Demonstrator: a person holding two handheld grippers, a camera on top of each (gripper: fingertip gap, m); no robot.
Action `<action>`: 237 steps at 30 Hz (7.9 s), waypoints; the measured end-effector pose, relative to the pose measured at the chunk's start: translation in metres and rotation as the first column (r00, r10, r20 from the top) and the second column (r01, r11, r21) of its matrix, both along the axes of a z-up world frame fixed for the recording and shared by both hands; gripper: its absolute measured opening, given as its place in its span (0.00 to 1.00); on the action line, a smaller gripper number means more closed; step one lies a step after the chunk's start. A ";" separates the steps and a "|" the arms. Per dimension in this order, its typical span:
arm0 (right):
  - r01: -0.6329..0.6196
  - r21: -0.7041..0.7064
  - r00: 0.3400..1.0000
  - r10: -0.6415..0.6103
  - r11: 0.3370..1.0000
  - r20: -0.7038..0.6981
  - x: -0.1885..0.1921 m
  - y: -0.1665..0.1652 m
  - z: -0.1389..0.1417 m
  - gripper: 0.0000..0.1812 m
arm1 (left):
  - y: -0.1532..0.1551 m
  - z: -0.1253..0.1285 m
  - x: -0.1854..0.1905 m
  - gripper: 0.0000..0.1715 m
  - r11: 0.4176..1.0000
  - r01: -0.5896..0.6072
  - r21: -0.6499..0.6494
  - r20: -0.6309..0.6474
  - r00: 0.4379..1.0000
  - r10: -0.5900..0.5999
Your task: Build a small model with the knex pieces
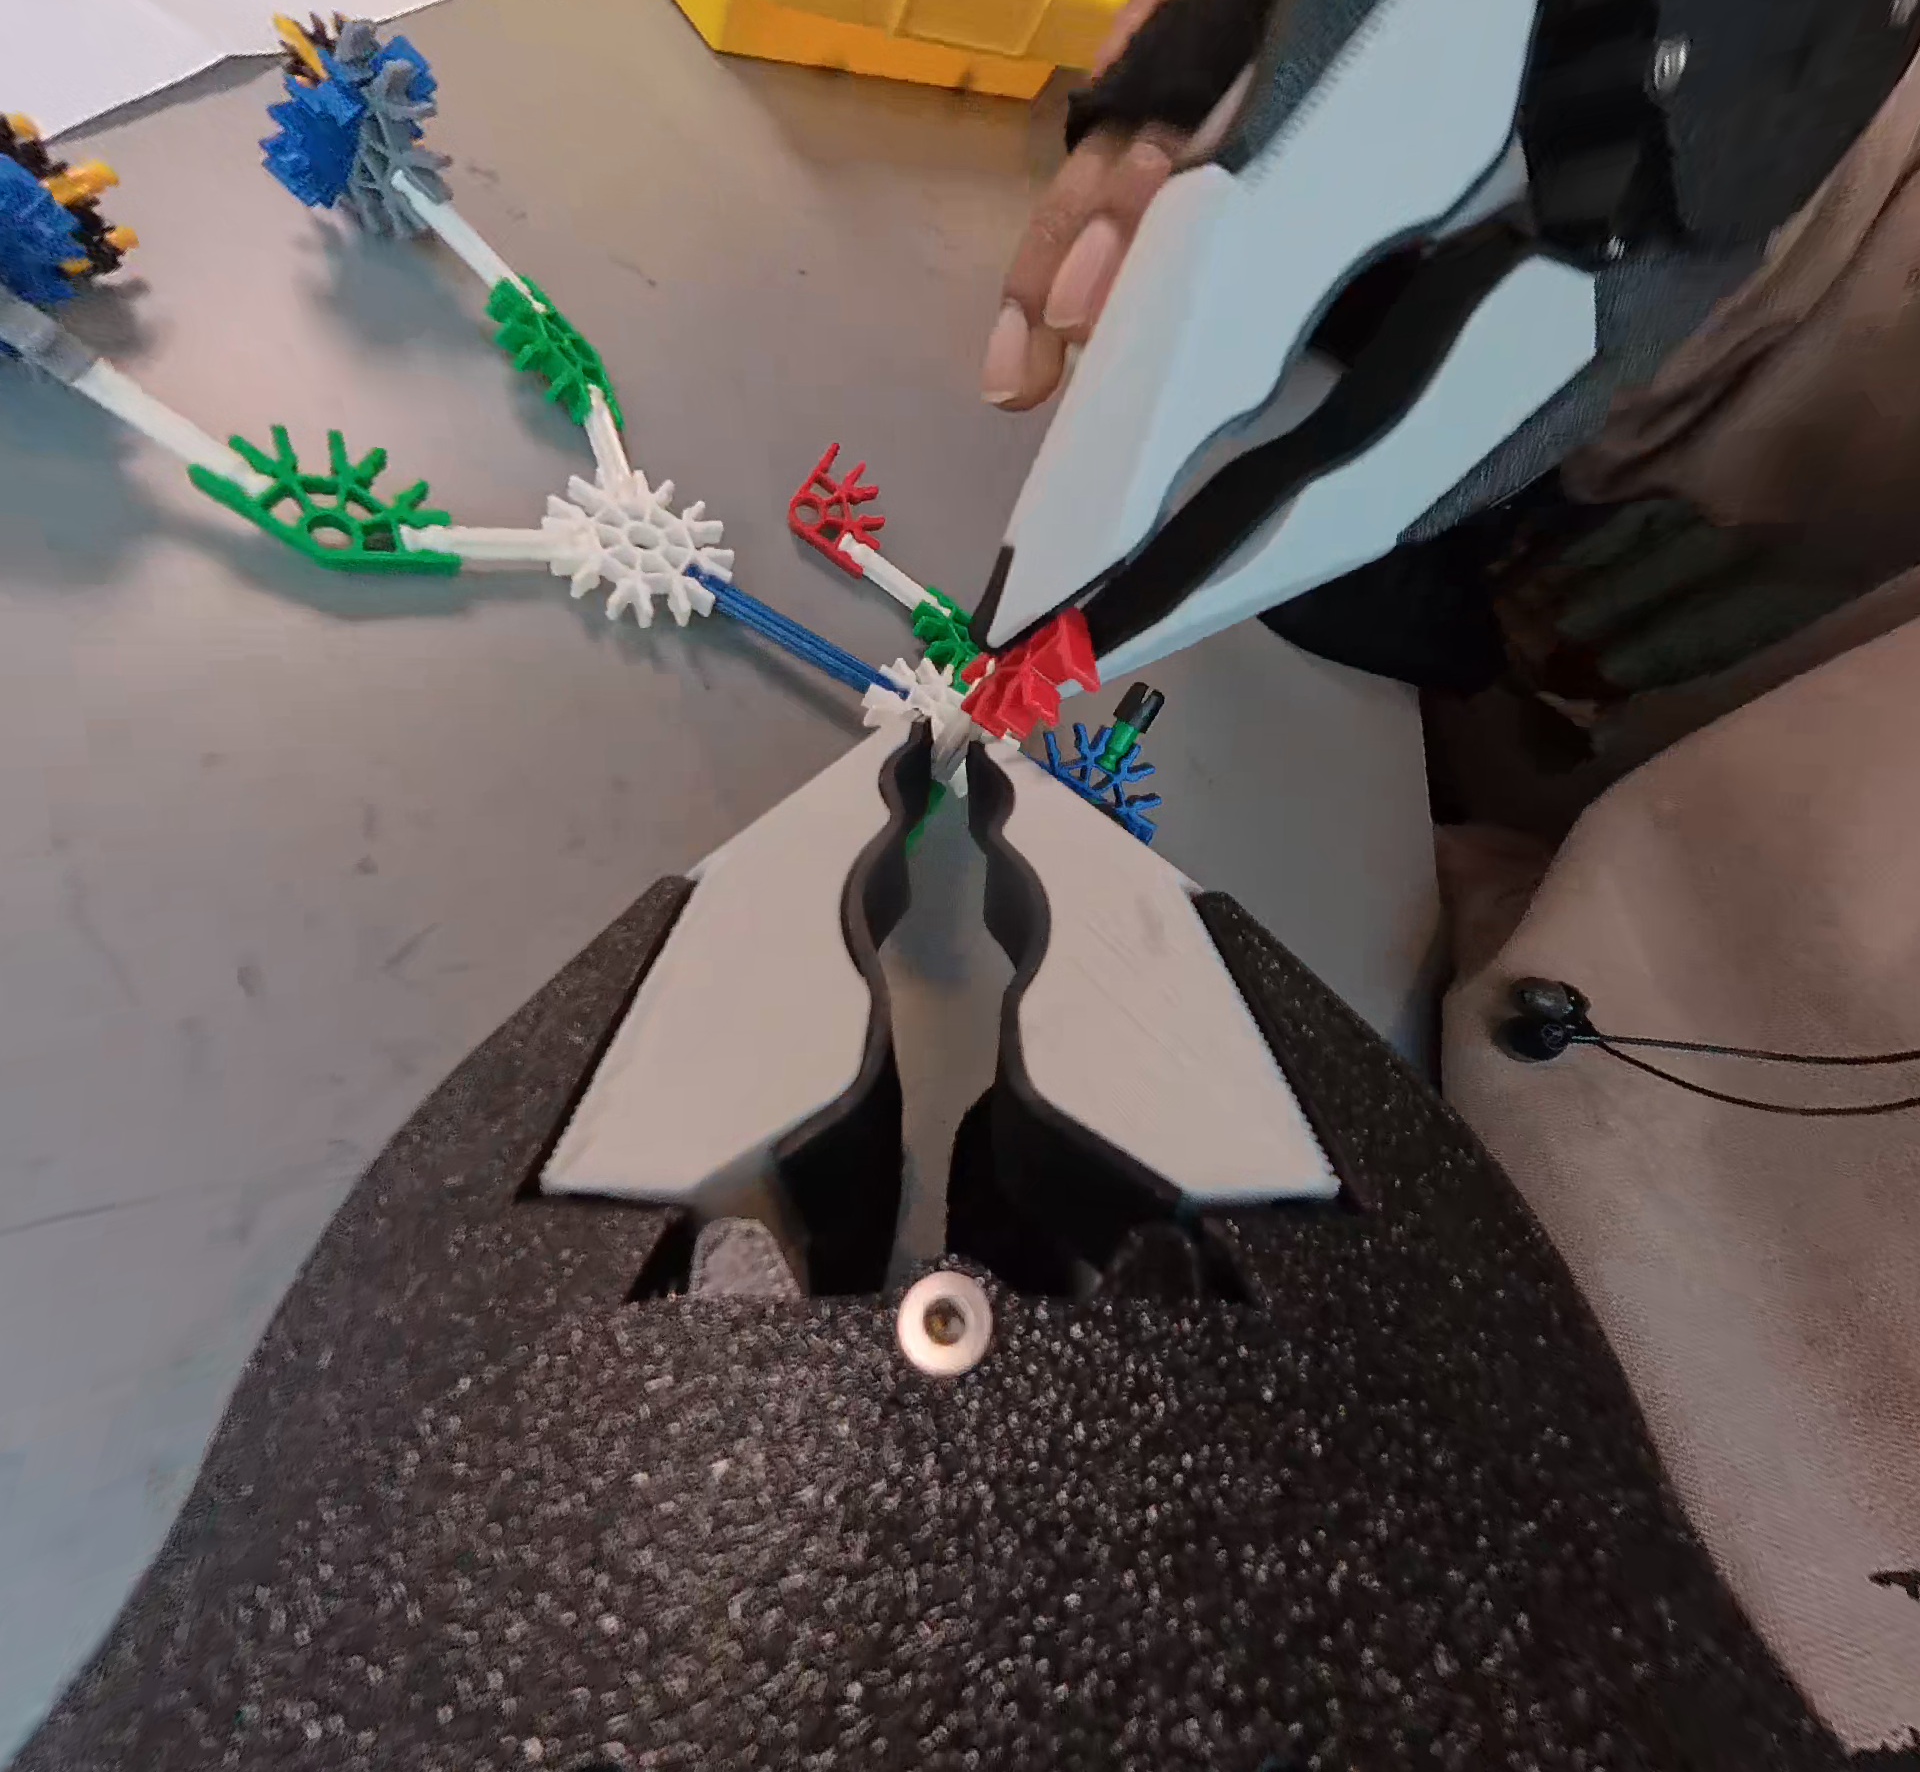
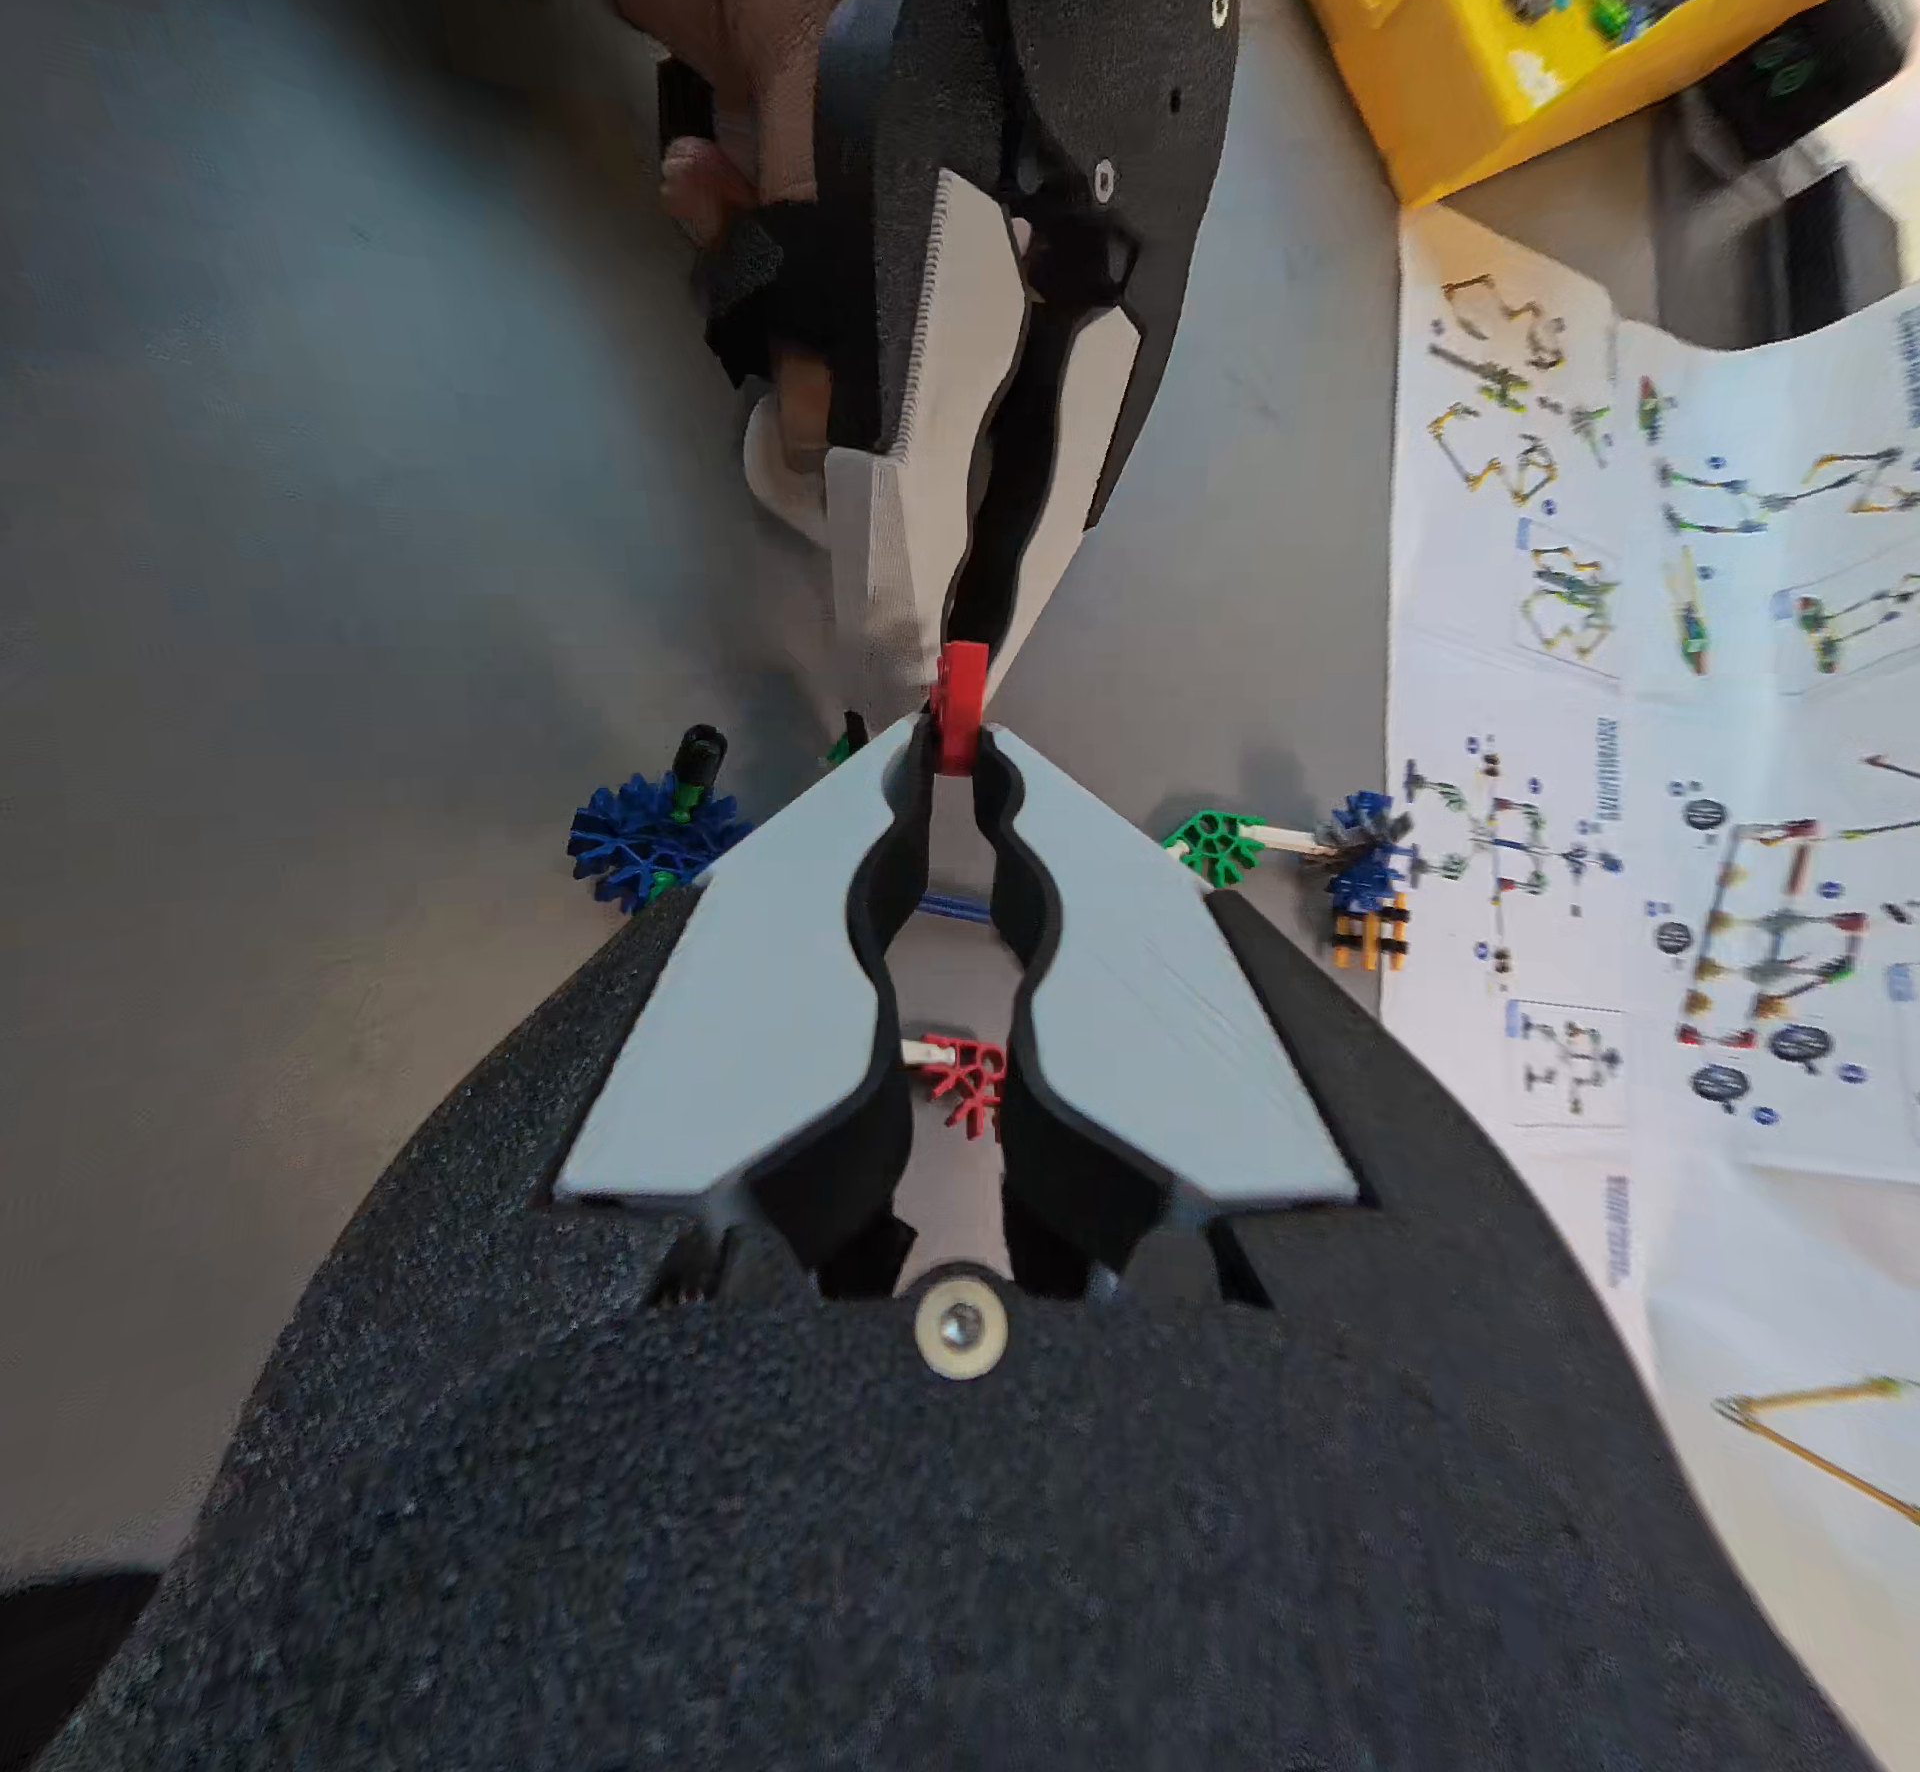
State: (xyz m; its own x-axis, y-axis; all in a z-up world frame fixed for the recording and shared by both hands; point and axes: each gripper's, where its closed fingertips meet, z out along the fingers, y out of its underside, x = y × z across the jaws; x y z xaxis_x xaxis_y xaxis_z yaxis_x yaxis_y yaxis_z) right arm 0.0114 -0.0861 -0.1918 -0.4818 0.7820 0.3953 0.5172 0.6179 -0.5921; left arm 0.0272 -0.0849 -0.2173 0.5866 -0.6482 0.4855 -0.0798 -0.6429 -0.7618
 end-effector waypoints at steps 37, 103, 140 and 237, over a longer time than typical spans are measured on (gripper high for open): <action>-0.127 -0.782 0.905 -0.252 0.610 -0.344 -0.012 -0.010 0.069 0.03 | -0.014 0.092 -0.017 0.07 0.940 -0.023 0.340 0.277 0.958 -0.077; 0.720 -0.244 0.636 -0.758 0.650 -0.144 0.036 0.180 -0.031 0.25 | 0.031 0.038 -0.082 0.20 0.812 -0.255 0.524 -0.160 0.907 0.389; 0.113 0.074 0.866 -0.062 0.991 -0.496 -0.018 0.013 0.038 0.15 | 0.013 0.067 -0.009 0.20 0.994 -0.111 0.020 0.464 0.881 0.089; -0.185 -0.386 0.926 0.029 0.904 -0.376 0.010 -0.007 0.031 0.01 | -0.019 0.060 -0.022 0.01 0.944 0.083 0.319 0.060 0.992 -0.108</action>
State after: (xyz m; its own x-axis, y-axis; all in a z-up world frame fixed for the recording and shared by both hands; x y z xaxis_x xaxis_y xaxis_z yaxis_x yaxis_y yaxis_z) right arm 0.0210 -0.0936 -0.1610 -0.4608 0.8619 0.2119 0.1704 0.3202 -0.9319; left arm 0.0052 -0.1036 -0.1575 0.4837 -0.8265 0.2880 -0.0631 -0.3611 -0.9304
